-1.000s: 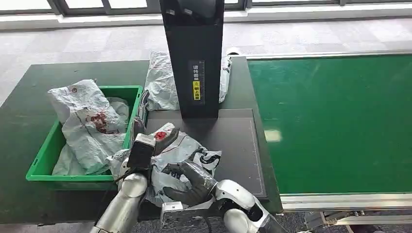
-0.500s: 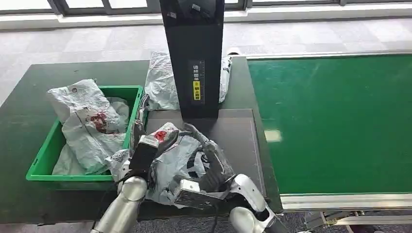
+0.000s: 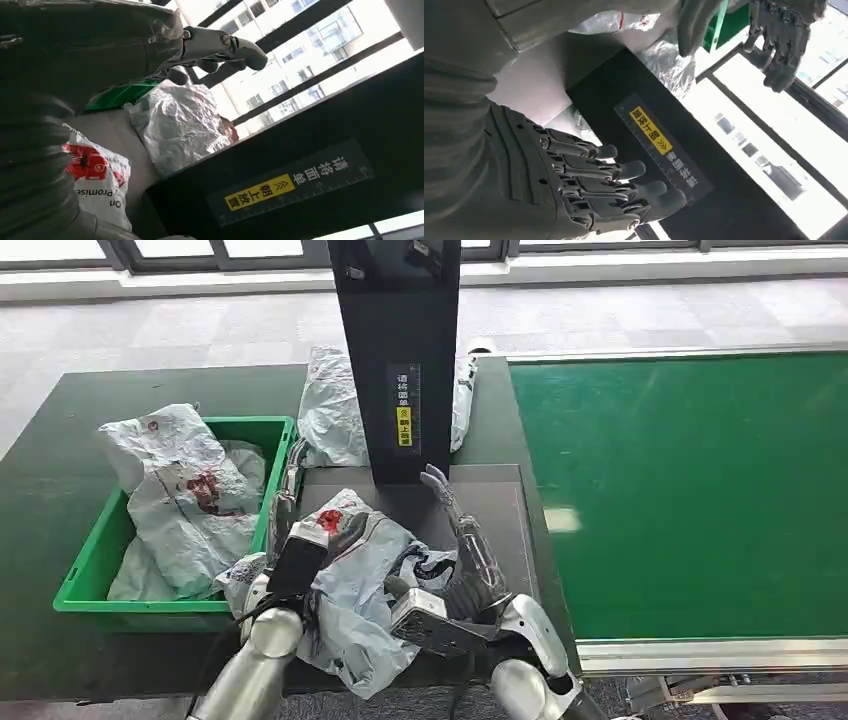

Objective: Moved the parcel from conveyor to table for the left to box.

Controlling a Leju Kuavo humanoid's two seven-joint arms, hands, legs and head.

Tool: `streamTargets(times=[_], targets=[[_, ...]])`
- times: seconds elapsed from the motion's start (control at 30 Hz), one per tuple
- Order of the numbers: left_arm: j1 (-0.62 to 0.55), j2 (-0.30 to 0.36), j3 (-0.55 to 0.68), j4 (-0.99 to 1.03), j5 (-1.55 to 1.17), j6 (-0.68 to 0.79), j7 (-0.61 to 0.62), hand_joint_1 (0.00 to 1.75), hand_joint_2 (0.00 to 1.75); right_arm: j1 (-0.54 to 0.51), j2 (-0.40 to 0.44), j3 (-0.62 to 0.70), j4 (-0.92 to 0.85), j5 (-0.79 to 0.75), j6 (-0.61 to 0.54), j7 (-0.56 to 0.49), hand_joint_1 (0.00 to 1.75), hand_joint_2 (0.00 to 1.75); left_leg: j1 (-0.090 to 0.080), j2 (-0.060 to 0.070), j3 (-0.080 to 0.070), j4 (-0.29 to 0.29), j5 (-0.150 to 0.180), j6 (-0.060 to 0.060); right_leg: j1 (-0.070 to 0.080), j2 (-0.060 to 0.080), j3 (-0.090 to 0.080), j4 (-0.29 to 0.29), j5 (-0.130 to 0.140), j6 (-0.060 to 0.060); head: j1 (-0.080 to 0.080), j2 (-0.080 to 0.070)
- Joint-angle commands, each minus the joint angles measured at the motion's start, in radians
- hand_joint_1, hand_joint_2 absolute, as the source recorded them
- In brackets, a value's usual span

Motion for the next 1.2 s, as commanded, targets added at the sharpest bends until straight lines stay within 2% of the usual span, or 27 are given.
streamTargets(times=[0.03,0.17,0.23,0.3,0.37,0.47,0.5,0.53,0.6,0.67,0.7,0.73,0.77,0.8,0.83,0.87,0.9,0.93,0.97,1.0,1.03,1.07,1.1,1.13,1.2], targets=[[-0.041,0.084,-0.032,0.184,-0.254,-0.099,0.106,0.0,1.75,0.14,0.051,-0.332,-0.2,-0.124,-0.195,-0.1,0.0,1.75,-0.001,-0.005,0.002,-0.001,0.0,0.001,-0.001,-0.003,0.003,-0.001,-0.001,0.0,0.0,0.0],[-0.062,0.154,-0.052,0.239,-0.382,-0.24,0.166,0.0,1.75,0.172,0.1,-0.447,-0.235,-0.151,-0.171,-0.127,0.0,1.75,-0.001,-0.002,0.002,-0.002,0.0,0.0,-0.001,0.0,0.002,-0.001,-0.001,0.0,0.0,0.0],[-0.086,0.194,-0.101,0.288,-0.476,-0.357,0.193,0.0,1.75,0.172,0.115,-0.487,-0.244,-0.163,-0.148,-0.127,0.0,1.75,0.0,-0.002,0.002,-0.001,-0.001,0.001,-0.001,-0.001,0.002,-0.001,-0.001,0.0,0.0,0.0],[-0.118,0.242,-0.175,0.371,-0.557,-0.584,0.181,0.0,1.75,0.173,0.126,-0.525,-0.248,-0.163,-0.093,-0.124,0.0,1.75,0.0,-0.003,0.002,-0.001,0.0,0.0,0.0,0.0,0.003,-0.001,-0.001,-0.001,0.0,0.0],[-0.131,0.293,-0.224,0.477,-0.588,-0.742,0.163,0.0,1.75,0.169,0.13,-0.537,-0.226,-0.16,-0.052,-0.133,0.0,1.75,0.0,-0.005,0.005,-0.003,0.0,0.001,0.0,0.0,0.005,-0.003,-0.001,-0.001,0.0,0.0],[-0.159,0.318,-0.27,0.591,-0.608,-0.781,0.116,0.07,1.75,0.187,0.128,-0.535,-0.201,-0.17,-0.046,-0.147,0.0,1.75,0.0,-0.003,0.007,-0.004,0.0,0.001,0.0,0.001,0.007,-0.003,0.0,-0.001,0.001,0.0],[-0.164,0.317,-0.27,0.594,-0.608,-0.778,0.115,0.07,1.75,0.19,0.129,-0.533,-0.2,-0.171,-0.046,-0.15,0.0,1.75,-0.001,-0.003,0.012,-0.009,0.001,0.001,-0.001,0.001,0.013,-0.006,0.0,0.0,0.0,0.0],[-0.167,0.315,-0.27,0.594,-0.608,-0.777,0.116,0.07,1.75,0.191,0.129,-0.533,-0.2,-0.172,-0.046,-0.151,0.0,1.75,0.0,0.0,0.01,-0.007,-0.003,0.001,-0.002,0.002,0.02,-0.004,-0.005,0.0,0.0,0.0],[-0.175,0.307,-0.274,0.604,-0.609,-0.772,0.113,0.07,1.75,0.192,0.129,-0.533,-0.202,-0.172,-0.049,-0.152,0.0,1.75,-0.001,0.0,0.026,-0.01,-0.013,0.002,-0.003,0.003,0.035,-0.004,-0.012,-0.001,0.0,0.0],[-0.177,0.304,-0.275,0.604,-0.609,-0.774,0.113,0.07,1.75,0.19,0.129,-0.533,-0.204,-0.172,-0.05,-0.151,0.0,1.75,0.0,0.002,0.03,-0.011,-0.019,0.0,-0.003,0.004,0.038,-0.004,-0.013,-0.003,0.0,0.0],[-0.186,0.3,-0.271,0.595,-0.593,-0.76,0.084,1.75,1.75,0.205,0.125,-0.532,-0.214,-0.174,-0.053,-0.149,0.0,1.75,-0.001,0.0,0.035,-0.007,-0.025,0.001,-0.003,0.001,0.043,0.001,-0.022,0.002,0.0,0.0],[-0.199,0.296,-0.271,0.596,-0.589,-0.77,0.082,1.75,1.75,0.216,0.123,-0.534,-0.221,-0.177,-0.055,-0.149,0.0,1.75,0.0,0.001,0.032,-0.007,-0.023,0.001,-0.003,0.002,0.039,0.0,-0.021,0.0,0.0,0.0],[-0.208,0.293,-0.272,0.596,-0.587,-0.778,0.083,1.75,1.75,0.224,0.121,-0.535,-0.226,-0.181,-0.055,-0.15,0.0,1.75,0.0,-0.003,0.037,-0.006,-0.025,0.001,-0.005,-0.003,0.045,0.003,-0.027,-0.003,0.0,0.0],[-0.214,0.289,-0.273,0.588,-0.584,-0.77,0.078,1.75,1.75,0.234,0.12,-0.535,-0.235,-0.181,-0.058,-0.15,0.0,1.75,0.0,-0.003,0.031,-0.006,-0.023,0.001,-0.005,-0.002,0.038,0.003,-0.024,-0.003,0.0,0.0],[-0.223,0.283,-0.269,0.579,-0.575,-0.755,0.074,1.75,1.75,0.244,0.119,-0.536,-0.246,-0.184,-0.061,-0.15,0.0,1.75,0.001,-0.005,0.035,-0.006,-0.023,0.0,-0.004,-0.005,0.041,0.003,-0.023,-0.001,0.0,0.0],[-0.233,0.274,-0.257,0.562,-0.561,-0.711,0.068,1.75,1.75,0.255,0.115,-0.531,-0.256,-0.187,-0.061,-0.148,0.0,1.75,0.001,-0.005,0.029,-0.008,-0.02,0.0,-0.004,-0.003,0.034,0.001,-0.02,-0.001,0.0,0.0],[-0.25,0.268,-0.252,0.546,-0.551,-0.709,0.068,1.75,1.75,0.26,0.112,-0.527,-0.261,-0.189,-0.06,-0.148,0.0,1.75,0.001,-0.006,0.035,-0.011,-0.019,-0.003,-0.005,-0.006,0.042,-0.001,-0.018,-0.006,0.0,0.0],[-0.257,0.265,-0.242,0.524,-0.534,-0.699,0.068,1.75,1.75,0.261,0.113,-0.525,-0.266,-0.19,-0.063,-0.148,0.0,1.75,0.002,-0.005,0.03,-0.013,-0.014,-0.001,-0.004,-0.003,0.037,-0.003,-0.014,-0.007,0.0,0.0],[-0.262,0.265,-0.242,0.516,-0.529,-0.71,0.074,1.75,1.75,0.262,0.113,-0.523,-0.268,-0.191,-0.064,-0.147,0.0,1.75,0.002,-0.005,0.035,-0.012,-0.017,0.001,-0.004,-0.004,0.042,-0.002,-0.018,-0.008,0.0,0.0],[-0.261,0.261,-0.228,0.496,-0.515,-0.682,0.07,1.75,1.75,0.262,0.114,-0.524,-0.273,-0.19,-0.067,-0.144,0.0,1.75,0.002,-0.005,0.034,-0.012,-0.015,-0.001,-0.003,-0.003,0.04,-0.002,-0.017,-0.008,0.0,0.0],[-0.267,0.251,-0.21,0.485,-0.501,-0.651,0.066,1.75,1.75,0.263,0.116,-0.526,-0.277,-0.19,-0.069,-0.142,0.0,1.75,0.002,-0.005,0.038,-0.011,-0.012,-0.007,-0.004,-0.003,0.044,0.0,-0.019,-0.008,0.0,0.0],[-0.275,0.247,-0.209,0.479,-0.496,-0.652,0.073,1.75,1.75,0.265,0.115,-0.526,-0.284,-0.188,-0.067,-0.138,0.0,1.75,0.002,-0.004,0.035,-0.013,-0.01,-0.007,-0.003,-0.001,0.04,-0.002,-0.017,-0.008,0.0,0.0],[-0.266,0.217,-0.124,0.438,-0.438,-0.526,0.037,1.75,1.75,0.268,0.132,-0.539,-0.293,-0.188,-0.072,-0.138,0.0,1.75,0.002,-0.004,0.043,-0.011,-0.014,-0.008,-0.003,-0.004,0.048,0.001,-0.021,-0.008,0.0,0.0],[-0.291,0.203,-0.119,0.434,-0.437,-0.449,0.036,1.75,1.75,0.273,0.149,-0.551,-0.313,-0.18,-0.07,-0.133,0.0,1.75,0.002,-0.004,0.038,-0.011,-0.012,-0.008,-0.003,-0.002,0.043,0.0,-0.019,-0.008,0.0,0.0],[-0.331,0.17,-0.07,0.338,-0.391,-0.436,0.093,1.75,1.75,0.284,0.172,-0.563,-0.36,-0.155,-0.054,-0.103,0.0,1.75,0.004,-0.007,0.034,-0.011,-0.012,-0.007,-0.002,-0.003,0.039,-0.002,-0.018,-0.008,0.0,0.0]])
